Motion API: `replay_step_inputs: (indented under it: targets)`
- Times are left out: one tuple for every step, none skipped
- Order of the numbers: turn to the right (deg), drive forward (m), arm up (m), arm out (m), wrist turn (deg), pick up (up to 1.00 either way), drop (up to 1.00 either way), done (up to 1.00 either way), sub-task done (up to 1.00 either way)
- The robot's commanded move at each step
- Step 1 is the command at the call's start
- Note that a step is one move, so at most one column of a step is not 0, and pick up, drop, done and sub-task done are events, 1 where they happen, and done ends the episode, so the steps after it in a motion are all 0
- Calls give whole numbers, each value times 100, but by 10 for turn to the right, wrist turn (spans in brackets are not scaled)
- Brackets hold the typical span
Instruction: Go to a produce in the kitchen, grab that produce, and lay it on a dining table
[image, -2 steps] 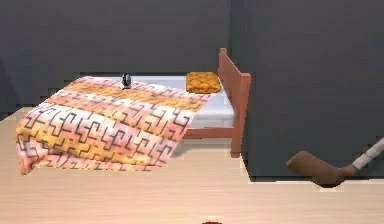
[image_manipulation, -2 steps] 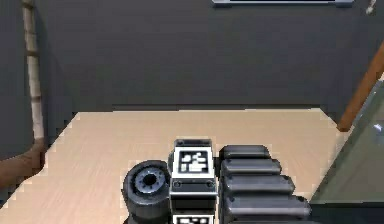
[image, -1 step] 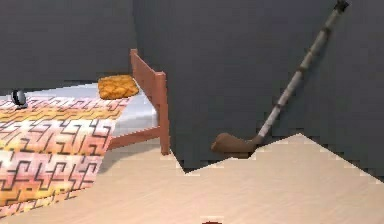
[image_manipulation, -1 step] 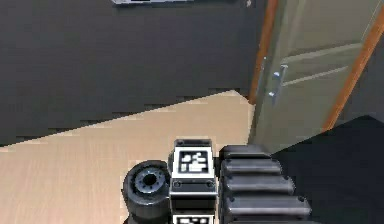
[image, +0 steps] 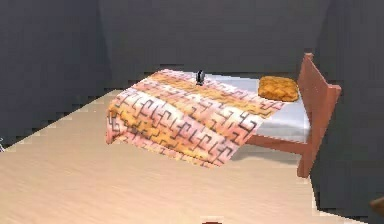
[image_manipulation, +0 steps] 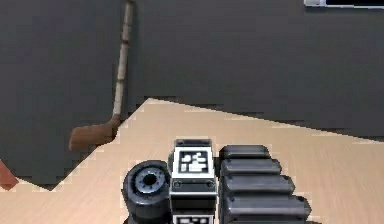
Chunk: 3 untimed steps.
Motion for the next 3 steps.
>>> replay_step_inputs:
  targets:
    - [-450, 0, 0, 0, 0, 0, 0, 0, 0]
    - [-270, 0, 0, 0, 0, 0, 0, 0, 0]
    - [450, 0, 0, 0, 0, 0, 0, 0, 0]
